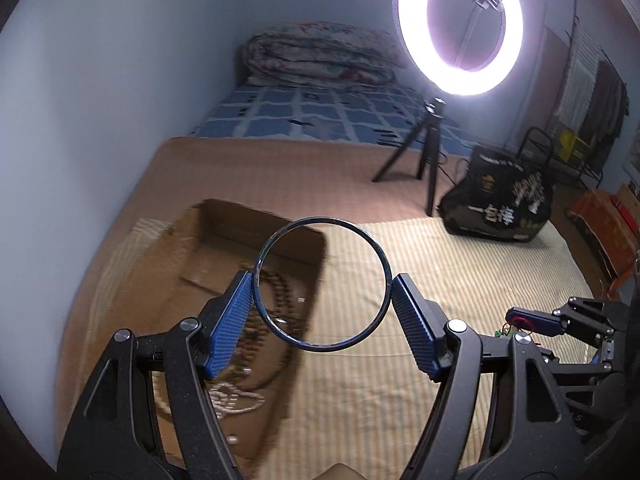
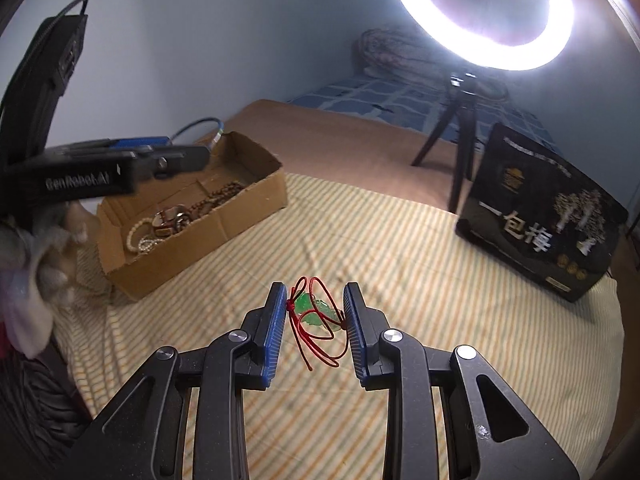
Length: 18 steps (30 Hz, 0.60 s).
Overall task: Organize jewelry
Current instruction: 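Lift the bangle and jade pendant and carry both over the box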
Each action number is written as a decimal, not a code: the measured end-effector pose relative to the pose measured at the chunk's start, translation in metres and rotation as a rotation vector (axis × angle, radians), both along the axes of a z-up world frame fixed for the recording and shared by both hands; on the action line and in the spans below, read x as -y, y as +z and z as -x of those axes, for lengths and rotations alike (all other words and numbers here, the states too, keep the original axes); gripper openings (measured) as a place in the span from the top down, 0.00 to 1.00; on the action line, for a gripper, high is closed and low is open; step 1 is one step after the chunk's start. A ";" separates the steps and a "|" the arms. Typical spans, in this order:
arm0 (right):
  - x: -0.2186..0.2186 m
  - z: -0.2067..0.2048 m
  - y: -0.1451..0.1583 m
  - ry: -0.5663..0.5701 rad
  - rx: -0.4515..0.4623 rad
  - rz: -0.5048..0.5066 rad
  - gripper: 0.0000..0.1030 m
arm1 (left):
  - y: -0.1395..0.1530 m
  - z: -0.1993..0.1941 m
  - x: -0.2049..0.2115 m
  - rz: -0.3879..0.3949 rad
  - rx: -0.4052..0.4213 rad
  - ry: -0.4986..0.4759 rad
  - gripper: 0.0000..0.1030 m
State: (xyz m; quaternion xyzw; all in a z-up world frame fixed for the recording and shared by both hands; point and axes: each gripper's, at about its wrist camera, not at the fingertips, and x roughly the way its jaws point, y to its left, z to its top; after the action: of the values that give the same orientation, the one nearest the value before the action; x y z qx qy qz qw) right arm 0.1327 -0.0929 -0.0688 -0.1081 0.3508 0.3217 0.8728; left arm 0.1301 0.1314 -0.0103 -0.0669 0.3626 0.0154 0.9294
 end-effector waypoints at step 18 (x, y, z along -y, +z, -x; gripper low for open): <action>-0.107 -0.001 0.030 0.140 0.003 -0.069 0.73 | 0.002 0.037 -0.100 -0.010 -0.024 0.146 0.29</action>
State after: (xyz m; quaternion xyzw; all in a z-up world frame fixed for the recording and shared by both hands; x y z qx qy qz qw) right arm 0.1338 0.0141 -0.0387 -0.1026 0.3296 0.3937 0.8520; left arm 0.0928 0.2315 -0.0083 -0.0884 0.3677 0.0855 0.9218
